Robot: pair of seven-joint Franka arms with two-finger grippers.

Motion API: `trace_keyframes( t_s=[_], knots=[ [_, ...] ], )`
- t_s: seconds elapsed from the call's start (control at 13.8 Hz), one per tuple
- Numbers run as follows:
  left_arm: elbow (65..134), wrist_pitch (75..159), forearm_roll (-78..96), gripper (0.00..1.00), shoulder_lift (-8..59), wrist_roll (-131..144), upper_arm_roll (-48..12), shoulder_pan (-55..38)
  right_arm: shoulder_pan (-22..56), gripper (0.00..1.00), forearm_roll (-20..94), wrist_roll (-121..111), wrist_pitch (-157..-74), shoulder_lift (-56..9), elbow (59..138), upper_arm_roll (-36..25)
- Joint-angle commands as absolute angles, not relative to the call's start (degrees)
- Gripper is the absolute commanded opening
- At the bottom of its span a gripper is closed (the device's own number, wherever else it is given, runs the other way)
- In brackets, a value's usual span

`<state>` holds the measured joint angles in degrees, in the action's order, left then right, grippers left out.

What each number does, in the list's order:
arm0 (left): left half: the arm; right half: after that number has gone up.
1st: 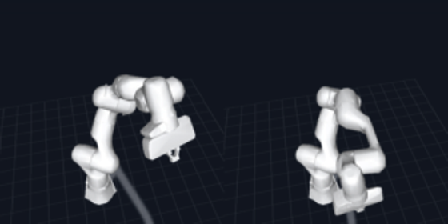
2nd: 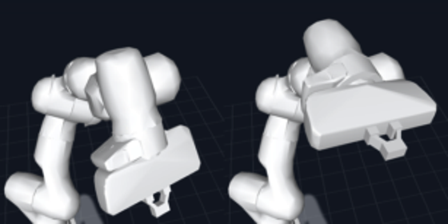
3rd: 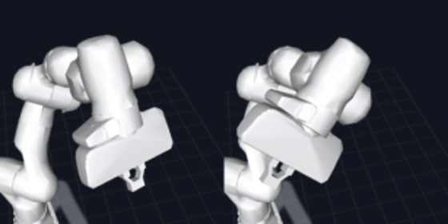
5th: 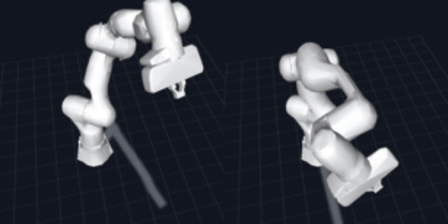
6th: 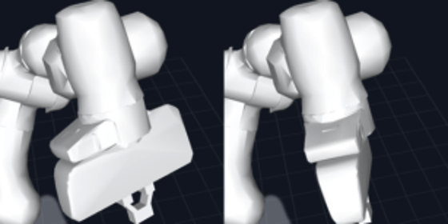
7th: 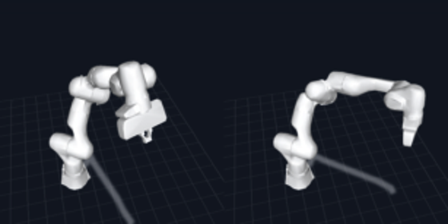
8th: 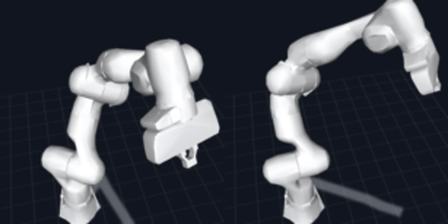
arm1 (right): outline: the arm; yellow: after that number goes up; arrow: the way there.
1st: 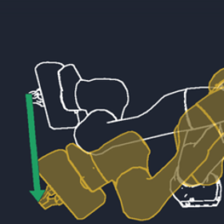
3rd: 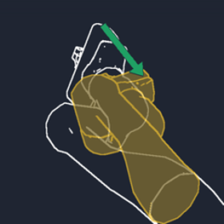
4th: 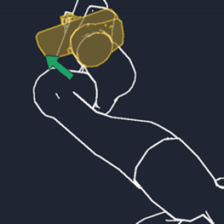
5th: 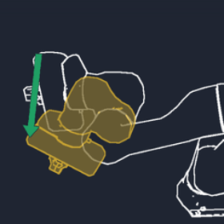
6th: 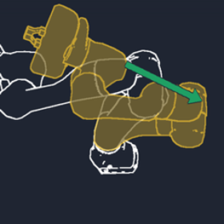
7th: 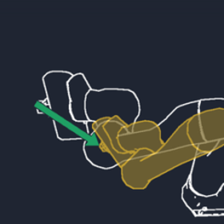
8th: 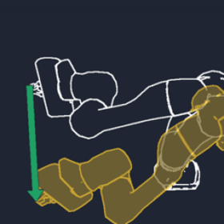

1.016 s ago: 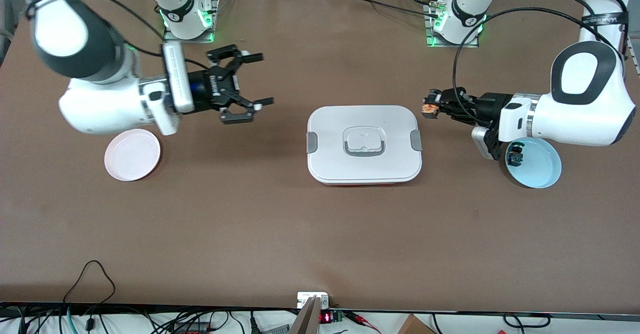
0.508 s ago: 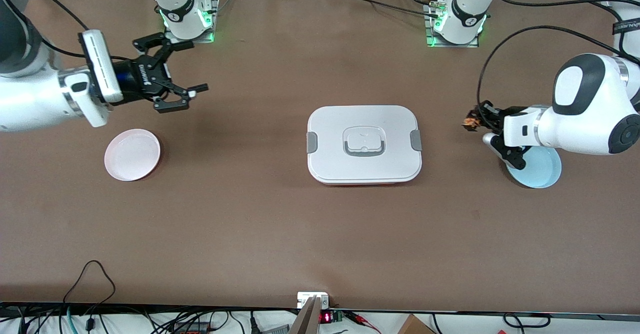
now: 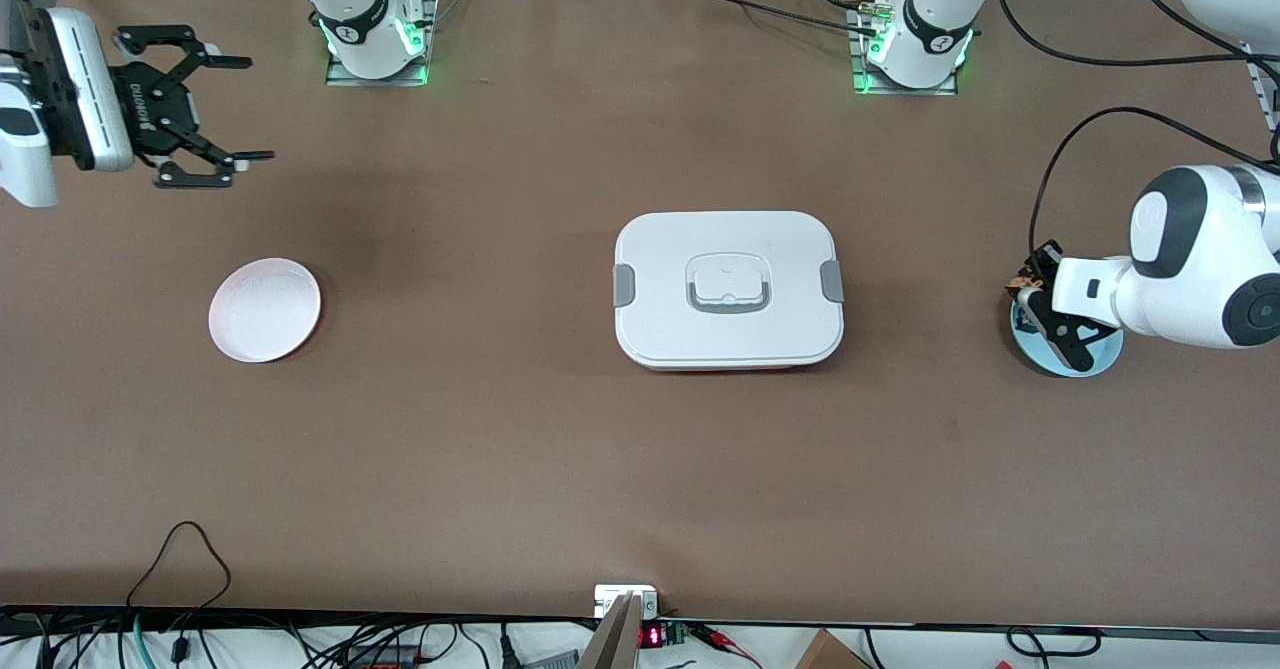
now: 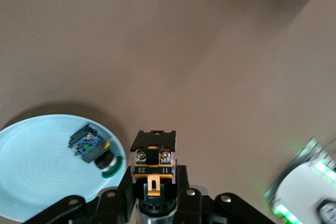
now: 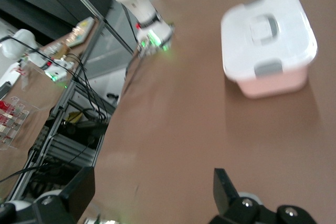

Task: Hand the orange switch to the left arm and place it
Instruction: 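Carry the switch with the left gripper onto the light-blue plate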

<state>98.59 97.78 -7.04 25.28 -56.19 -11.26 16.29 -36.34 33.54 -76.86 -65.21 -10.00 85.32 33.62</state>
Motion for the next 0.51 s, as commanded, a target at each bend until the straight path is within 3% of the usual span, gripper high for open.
trace_keyframes(
  t_s=[0.0, 0.44],
  knots=[
    [96.50, 101.40, -13.42, 0.18, 29.17, -65.01, -11.87, 19.24, -36.39, 1.00, 26.66, -66.40, -63.72, -6.00, 82.45, 33.05],
    [97.47, 114.06, -23.53, 0.17, 33.74, -80.57, -11.78, 22.84, -34.20, 1.00, 13.47, -53.37, -66.00, -0.97, 82.53, 33.84]
  ],
)
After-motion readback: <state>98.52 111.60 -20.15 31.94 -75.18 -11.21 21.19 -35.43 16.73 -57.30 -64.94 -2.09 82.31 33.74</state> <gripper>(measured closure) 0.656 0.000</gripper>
